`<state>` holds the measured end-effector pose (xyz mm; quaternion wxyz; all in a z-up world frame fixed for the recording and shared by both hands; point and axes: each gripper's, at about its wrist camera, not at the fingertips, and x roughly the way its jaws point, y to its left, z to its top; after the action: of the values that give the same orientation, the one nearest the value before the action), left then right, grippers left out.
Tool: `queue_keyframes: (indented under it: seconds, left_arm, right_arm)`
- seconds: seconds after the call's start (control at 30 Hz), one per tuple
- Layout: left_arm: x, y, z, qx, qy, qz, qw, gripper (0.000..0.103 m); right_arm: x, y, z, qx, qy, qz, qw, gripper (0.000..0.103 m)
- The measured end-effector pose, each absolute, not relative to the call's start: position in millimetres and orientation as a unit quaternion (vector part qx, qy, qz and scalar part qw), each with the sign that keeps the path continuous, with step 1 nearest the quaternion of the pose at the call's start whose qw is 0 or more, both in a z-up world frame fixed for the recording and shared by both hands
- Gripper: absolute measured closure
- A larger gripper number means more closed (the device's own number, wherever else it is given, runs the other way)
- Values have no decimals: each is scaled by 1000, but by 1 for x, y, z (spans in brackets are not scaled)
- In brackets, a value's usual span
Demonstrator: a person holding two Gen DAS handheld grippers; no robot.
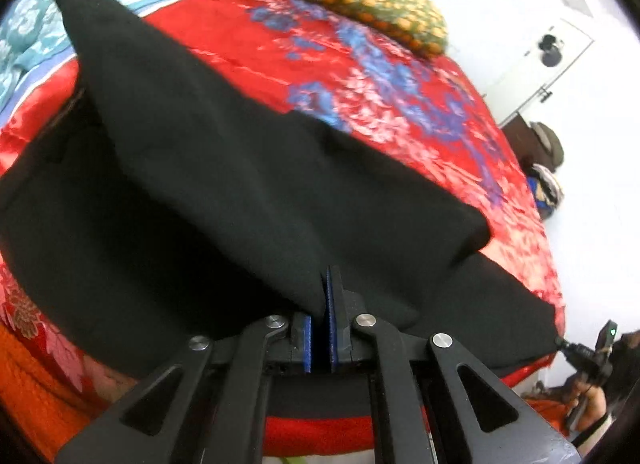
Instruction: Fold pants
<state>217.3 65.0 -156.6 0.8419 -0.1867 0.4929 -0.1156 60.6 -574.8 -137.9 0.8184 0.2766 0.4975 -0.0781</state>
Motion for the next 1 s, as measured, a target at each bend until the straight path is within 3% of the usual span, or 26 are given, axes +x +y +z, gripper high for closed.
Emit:
queue_keyframes:
  seconds: [0.23, 0.37, 0.5, 0.7, 0.77, 0.83, 0.9, 1.0]
  left_arm:
    - [193, 36, -171, -156, 524, -152, 824, 98]
    - [194, 29, -173, -152, 533, -158, 817, 98]
    - [186, 25, -162, -148, 525, -167, 822, 98]
    - [182, 22, -183, -131, 549, -163, 809, 98]
    - [180, 20, -181, -119, 545, -165, 813, 98]
    - [181, 19, -180, -113, 541, -167, 817, 98]
    - [181, 19, -184, -114, 545, -165, 814, 98]
    - [182, 17, -190, -110, 553, -162, 810, 98]
  right_arm:
    - [47, -601, -131, 203, 532, -143, 809, 89]
    - [44, -611, -137, 215, 537, -153, 801, 89]
    - [45, -607, -113, 159, 516, -161, 826, 100]
    - [43, -622, -117, 174, 528, -147, 818, 100]
    - [43, -622, -116, 178, 519, -141, 824, 88]
    - [41, -621, -114, 174, 510, -135, 831, 37]
    - [43, -618, -112, 168, 501, -110, 842, 37]
    - [64, -607, -116, 122, 525, -85, 838, 54]
